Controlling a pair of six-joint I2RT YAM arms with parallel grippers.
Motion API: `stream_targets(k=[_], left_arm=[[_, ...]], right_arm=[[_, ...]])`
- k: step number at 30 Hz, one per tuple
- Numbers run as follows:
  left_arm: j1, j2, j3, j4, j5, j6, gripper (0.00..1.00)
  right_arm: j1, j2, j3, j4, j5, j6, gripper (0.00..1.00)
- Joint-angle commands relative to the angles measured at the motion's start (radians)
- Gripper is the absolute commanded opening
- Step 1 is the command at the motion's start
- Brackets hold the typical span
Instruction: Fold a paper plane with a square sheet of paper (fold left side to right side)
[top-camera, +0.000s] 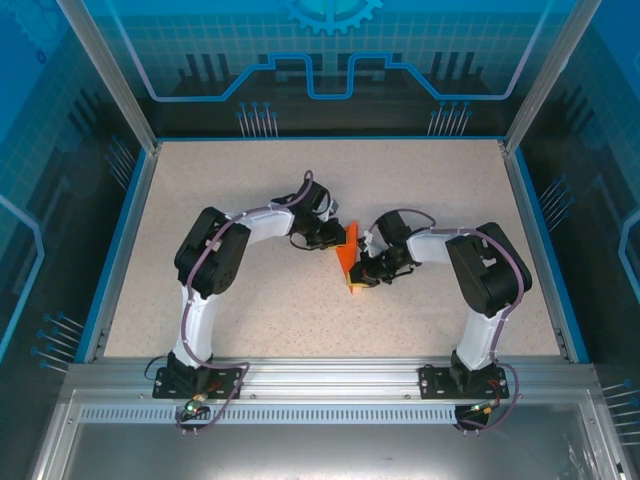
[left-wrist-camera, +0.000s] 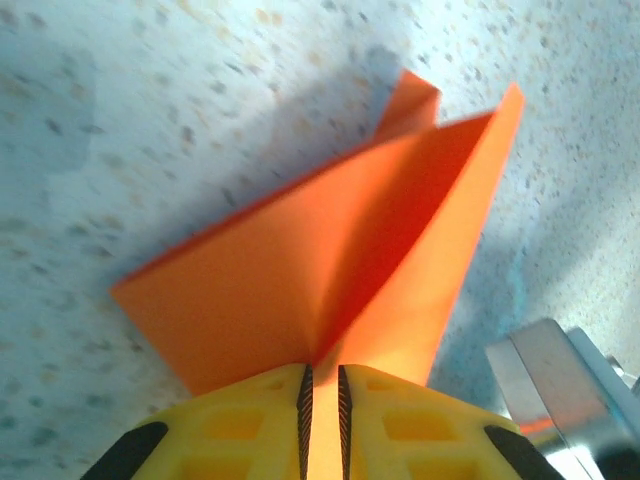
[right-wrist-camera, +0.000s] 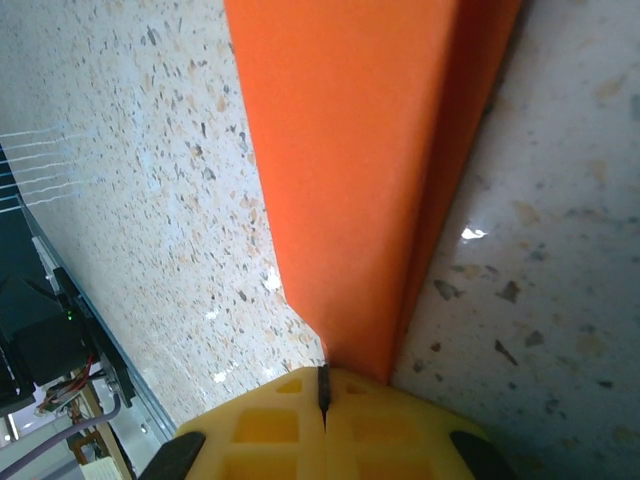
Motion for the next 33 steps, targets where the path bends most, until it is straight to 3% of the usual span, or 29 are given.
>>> stream_targets(k=[1,15,33], left_arm=[[0.009,0.036,0.018,-0.047,-0.006,0.034,0.18],[0.009,0.043,-0.012,-0.022,0.003,0.029,0.18],[0.008,0.011,0.000,-0.012,0.029,0.027,0.19]], right_arm=[[0.010,0.021,-0.055,-0.099,0.041,-0.023,0.05],[-0.061,-0.136,-0.037,0.080,-0.085,0.048,0.06],[-0.046,0.061,0.084,0.112,-0.037,0.052,0.05]])
